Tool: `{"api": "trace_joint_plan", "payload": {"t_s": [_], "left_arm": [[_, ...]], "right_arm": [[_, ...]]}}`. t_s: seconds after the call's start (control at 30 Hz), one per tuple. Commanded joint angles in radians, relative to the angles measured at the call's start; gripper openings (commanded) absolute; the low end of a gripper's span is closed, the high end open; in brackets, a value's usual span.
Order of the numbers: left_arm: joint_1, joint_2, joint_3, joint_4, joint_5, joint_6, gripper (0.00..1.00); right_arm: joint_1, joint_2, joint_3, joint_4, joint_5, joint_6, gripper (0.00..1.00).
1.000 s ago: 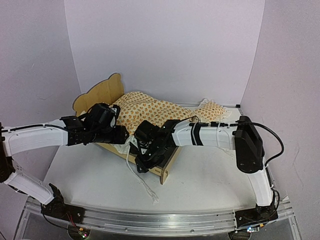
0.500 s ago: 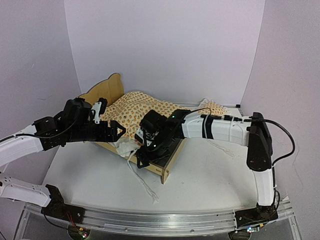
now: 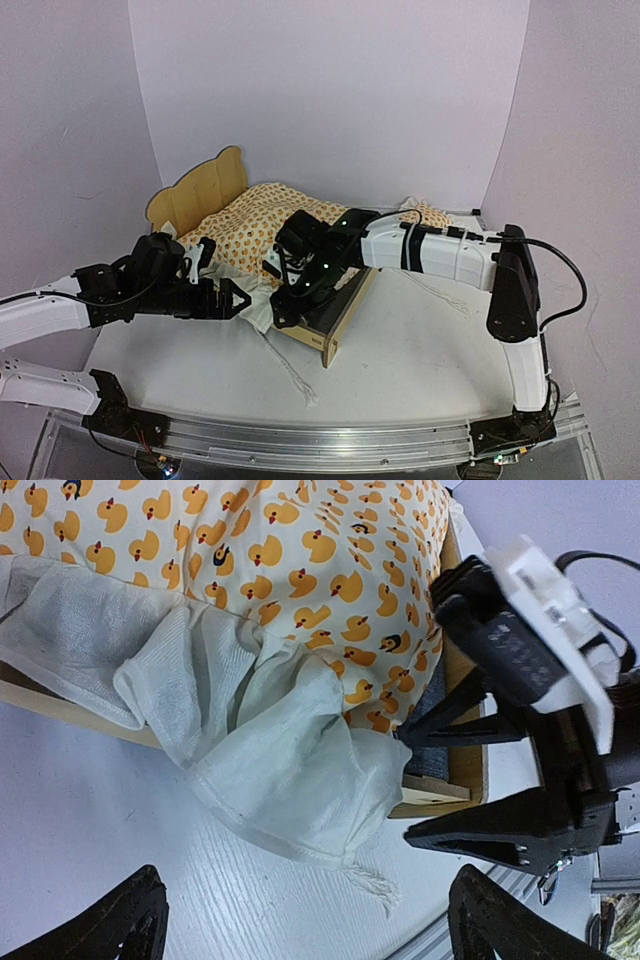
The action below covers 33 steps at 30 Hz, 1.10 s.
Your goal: Set up the pet bed
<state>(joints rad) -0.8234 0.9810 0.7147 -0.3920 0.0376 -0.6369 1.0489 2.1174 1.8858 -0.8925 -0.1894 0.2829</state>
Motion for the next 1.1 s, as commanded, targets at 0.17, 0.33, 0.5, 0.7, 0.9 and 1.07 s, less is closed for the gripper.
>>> {"api": "trace_joint_plan", "payload": {"t_s": [0.17,0.33,0.5,0.7,0.9,1.07], "left_arm": [[0.004,-0.047,-0.036,0.089,0.029,-0.029,0.98],[0.005,-0.042,-0.053,0.092,0.03,-0.04,0.97],[0.004,-0.036,-0.055,0.093,0.037,-0.038,0.98],[0.004,-0.021,-0.068,0.104,0.054,-0.026,0.98],[0.005,-0.045,-0.162,0.226,0.09,-0.034,0.99],[0.004,-0.057,-0.261,0.401,0.143,-0.036,0.99]], "right_arm": [[0.026,0.061,0.056,-0.002,0.156,-0.14,0.71],[0.036,0.083,0.057,0.001,0.107,-0.091,0.52],[0.057,0.098,0.046,0.025,0.054,-0.03,0.47],[0.055,0.111,-0.011,0.05,0.11,0.022,0.47],[0.016,0.126,-0.042,0.061,0.094,0.145,0.44],[0.004,0.099,-0.059,0.061,0.087,0.14,0.31]]}}
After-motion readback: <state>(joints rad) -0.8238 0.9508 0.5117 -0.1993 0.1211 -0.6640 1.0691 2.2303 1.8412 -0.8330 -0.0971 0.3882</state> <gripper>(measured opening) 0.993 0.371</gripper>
